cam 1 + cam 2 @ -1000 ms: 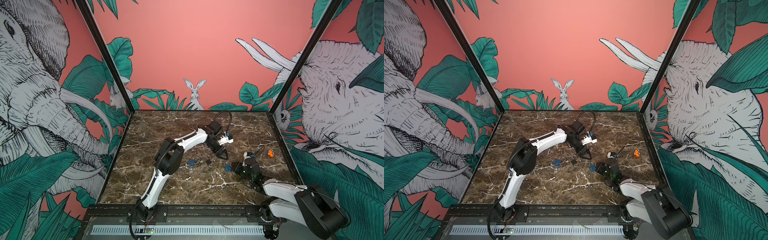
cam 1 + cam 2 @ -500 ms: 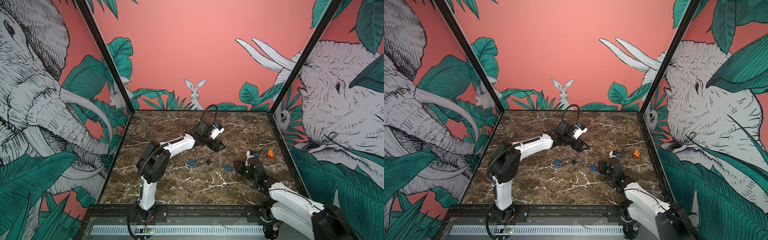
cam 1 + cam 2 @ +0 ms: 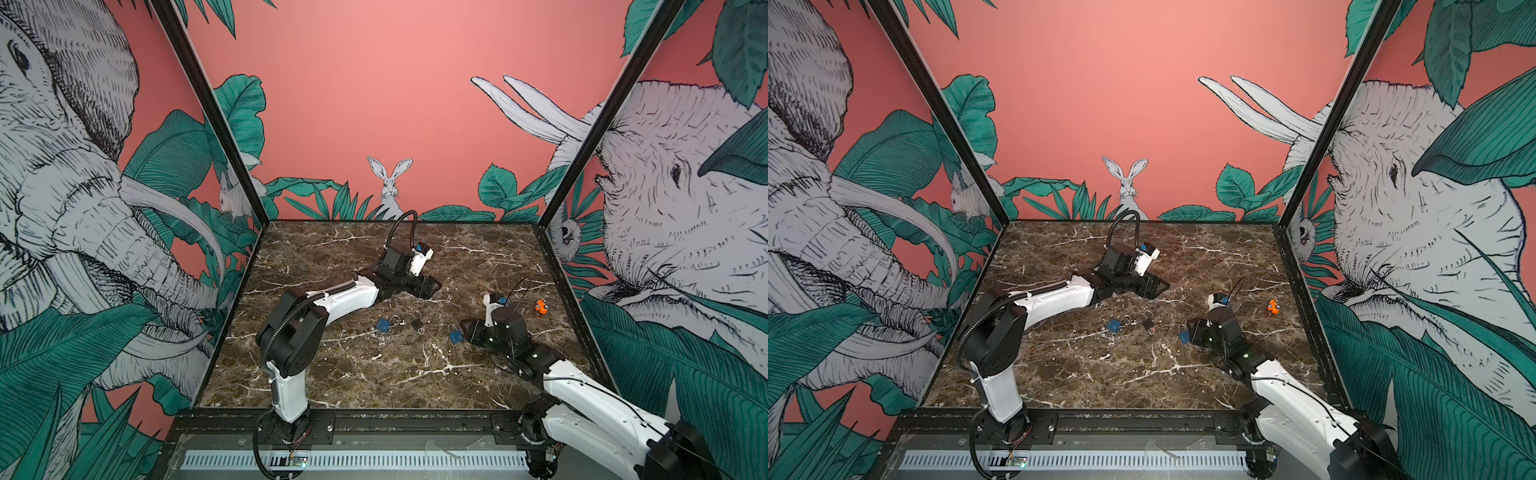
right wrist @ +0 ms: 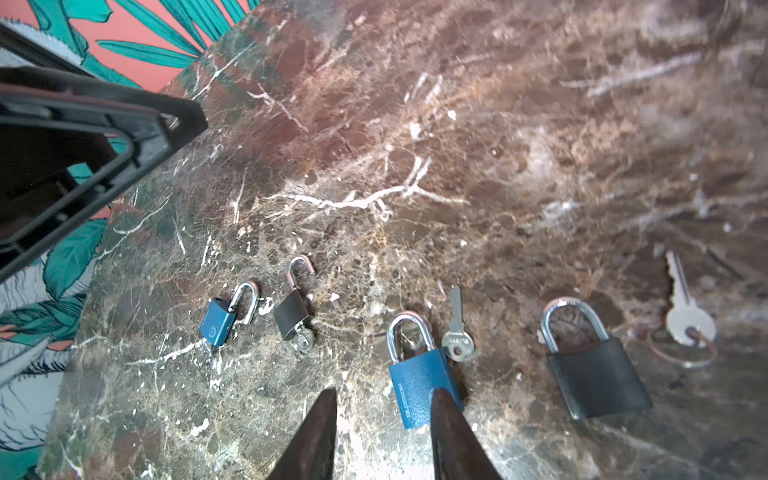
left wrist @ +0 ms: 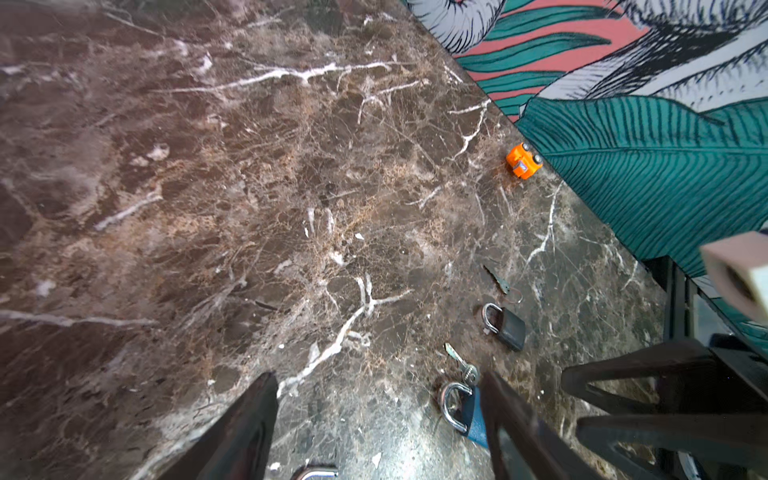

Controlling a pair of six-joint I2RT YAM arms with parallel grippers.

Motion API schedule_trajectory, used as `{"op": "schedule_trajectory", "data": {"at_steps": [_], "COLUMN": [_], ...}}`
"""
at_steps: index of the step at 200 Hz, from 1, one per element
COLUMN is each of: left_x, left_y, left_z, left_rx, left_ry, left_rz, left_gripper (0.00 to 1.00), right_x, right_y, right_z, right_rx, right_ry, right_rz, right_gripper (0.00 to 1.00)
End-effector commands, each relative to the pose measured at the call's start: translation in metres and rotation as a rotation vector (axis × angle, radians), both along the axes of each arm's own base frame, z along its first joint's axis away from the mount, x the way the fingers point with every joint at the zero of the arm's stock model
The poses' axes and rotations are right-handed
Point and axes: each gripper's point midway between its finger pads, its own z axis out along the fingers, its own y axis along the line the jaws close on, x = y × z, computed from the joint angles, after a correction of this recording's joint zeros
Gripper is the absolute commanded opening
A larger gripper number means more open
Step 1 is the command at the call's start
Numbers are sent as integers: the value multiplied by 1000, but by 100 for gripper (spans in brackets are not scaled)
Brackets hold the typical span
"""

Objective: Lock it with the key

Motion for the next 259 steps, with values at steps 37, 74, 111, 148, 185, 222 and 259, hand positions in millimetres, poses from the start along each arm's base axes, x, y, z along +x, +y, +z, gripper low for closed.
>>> {"op": "schedule_trajectory", "data": {"at_steps": [37,74,111,148,185,222,259], "left_x": [-9,-14,-11,-16,-13,-2,-4], "left_y": [14,17,39,65,98,129,135], "left_z": [26,28,25,20,21,5,0], "left_rx": [-74,-93,-92,-71,-158,-272,-299], "left_ry": [-49,-33,-30,-39,-11,76,107], "left_rz": [14,8,74,145,238,290,276], "left_gripper": [82,86,87,87,87,86,85], "right_x": [0,2,4,7,15,23,32], "right_y": [17,34,60,87,105,125,137], "right_z": [7,14,22,21,9,-11,-12], "right_rx": [-78,-130,-190,-256,-314,-382,-475], "right_ry": [-18,-21,-27,-39,0,47,20], "right_rz": [75,133,206,276,315,376,471], "right_gripper": [43,43,48,56,65,56,53]}}
